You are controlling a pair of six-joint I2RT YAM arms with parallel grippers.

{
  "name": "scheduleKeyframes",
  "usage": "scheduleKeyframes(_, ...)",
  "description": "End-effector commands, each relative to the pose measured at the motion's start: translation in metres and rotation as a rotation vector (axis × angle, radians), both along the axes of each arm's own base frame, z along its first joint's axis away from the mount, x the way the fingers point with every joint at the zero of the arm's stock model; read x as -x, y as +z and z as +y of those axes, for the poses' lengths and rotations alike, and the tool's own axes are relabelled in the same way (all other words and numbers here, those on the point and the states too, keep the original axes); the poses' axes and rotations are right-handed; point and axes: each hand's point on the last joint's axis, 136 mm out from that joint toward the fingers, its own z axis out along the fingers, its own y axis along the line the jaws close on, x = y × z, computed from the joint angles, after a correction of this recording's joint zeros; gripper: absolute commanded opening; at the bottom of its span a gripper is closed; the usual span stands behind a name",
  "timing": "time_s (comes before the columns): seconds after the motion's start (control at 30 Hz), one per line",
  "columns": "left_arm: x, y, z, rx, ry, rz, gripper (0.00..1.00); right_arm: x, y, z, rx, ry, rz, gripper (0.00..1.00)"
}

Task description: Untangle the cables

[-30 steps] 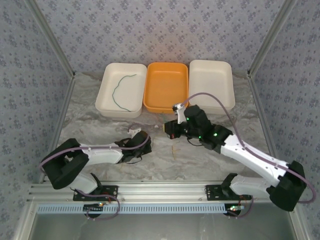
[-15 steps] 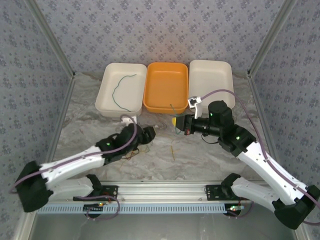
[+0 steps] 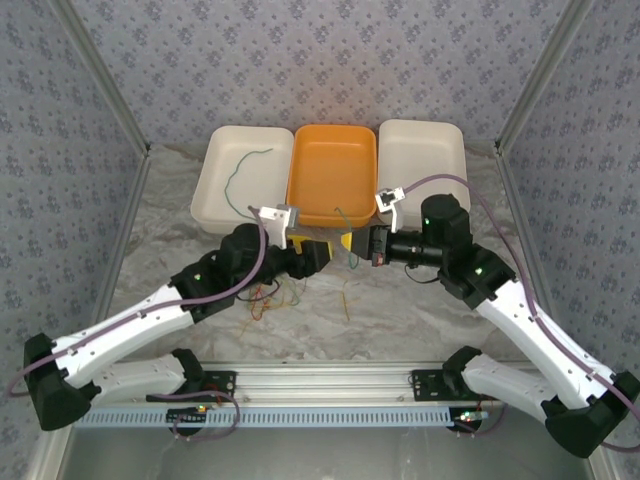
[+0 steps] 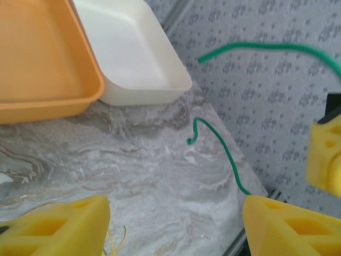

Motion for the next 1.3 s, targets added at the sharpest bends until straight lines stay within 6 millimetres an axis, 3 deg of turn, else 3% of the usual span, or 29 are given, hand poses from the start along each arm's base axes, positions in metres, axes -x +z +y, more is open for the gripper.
scheduleKeyframes(0.0, 0.003, 0.009, -0.012, 0.037, -0.045, -0.027, 0.67, 0.003, 0.022, 0.002, -0.056, 0.017, -0.011, 0.00)
scheduleKeyframes(0.37, -0.013, 0.006, -0.027, 0.158, 0.018, 0.010, 0.69, 0.003, 0.028, 0.007, -0.112, 0.019, 0.001, 0.00)
scheduleKeyframes(0.83, -0.029, 0.027, -0.029, 0.289, 0.097, -0.009, 0.67, 0.012, 0.031, 0.008, -0.144, 0.021, -0.002, 0.00)
scheduleKeyframes(0.93, -0.035, 0.023, -0.028, 0.284, 0.122, -0.001, 0.55, 0.015, 0.033, 0.009, -0.153, 0.024, -0.005, 0.00)
scheduleKeyframes(1.03, -0.041, 0.020, -0.027, 0.287, 0.142, 0.009, 0.27, 0.018, 0.035, 0.009, -0.158, 0.024, -0.008, 0.00)
scheduleKeyframes(1.17, -0.045, 0.018, -0.026, 0.282, 0.158, 0.012, 0.00, 0.021, 0.039, 0.005, -0.163, 0.015, -0.024, 0.00)
scheduleKeyframes(1.27, -0.049, 0.008, -0.016, 0.262, 0.201, 0.032, 0.00, 0.024, 0.045, -0.001, -0.169, 0.005, -0.060, 0.00)
